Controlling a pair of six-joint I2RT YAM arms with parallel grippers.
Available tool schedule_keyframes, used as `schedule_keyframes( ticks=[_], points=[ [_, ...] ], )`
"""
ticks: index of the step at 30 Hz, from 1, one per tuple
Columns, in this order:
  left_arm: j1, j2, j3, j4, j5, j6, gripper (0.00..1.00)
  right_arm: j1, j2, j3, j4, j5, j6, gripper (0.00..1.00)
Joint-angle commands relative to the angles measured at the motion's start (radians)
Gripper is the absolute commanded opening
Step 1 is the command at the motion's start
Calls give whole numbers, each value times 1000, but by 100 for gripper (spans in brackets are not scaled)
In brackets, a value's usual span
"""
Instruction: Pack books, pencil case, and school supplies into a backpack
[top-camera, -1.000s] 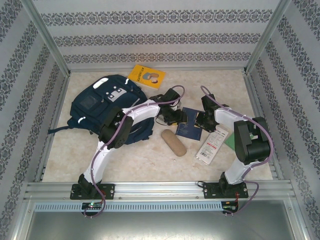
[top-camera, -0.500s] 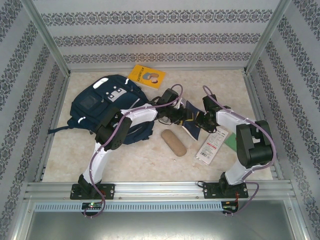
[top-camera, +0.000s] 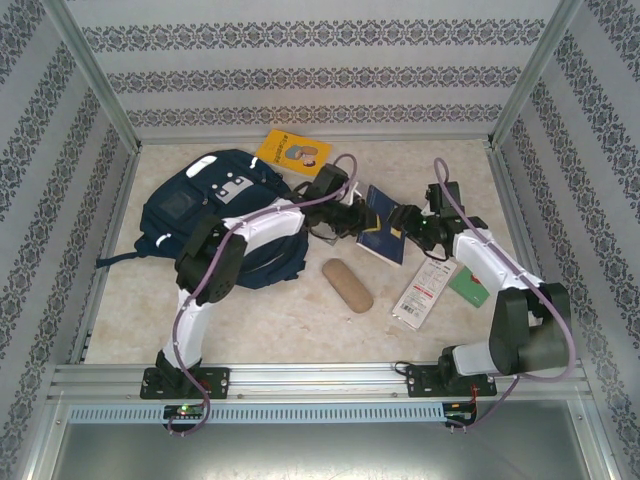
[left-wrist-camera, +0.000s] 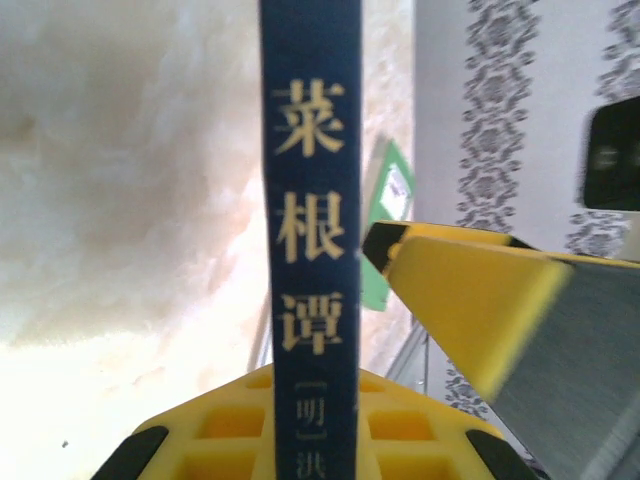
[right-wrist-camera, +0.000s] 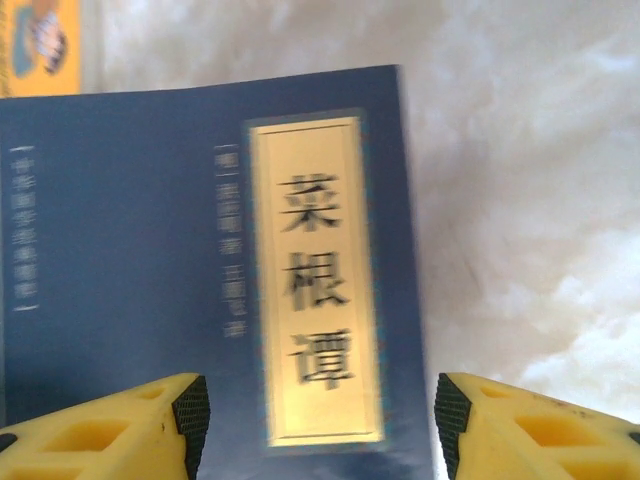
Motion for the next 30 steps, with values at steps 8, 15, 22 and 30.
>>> schedule_keyframes(
  ticks=[8, 15, 22, 30],
  points=[
    [76, -120, -22, 149, 144, -62, 0, -68, -34, -77, 363, -336, 212, 67],
    [82, -140, -29, 190, 158, -102, 0, -75, 32, -93, 641, -485, 409, 66],
    [95, -139, -45, 271, 174, -170, 0, -75, 70, -94, 731, -551, 465, 64],
    [106, -146, -37, 308, 185, -192, 0, -76, 100, -97, 706, -552, 443, 70]
  ],
)
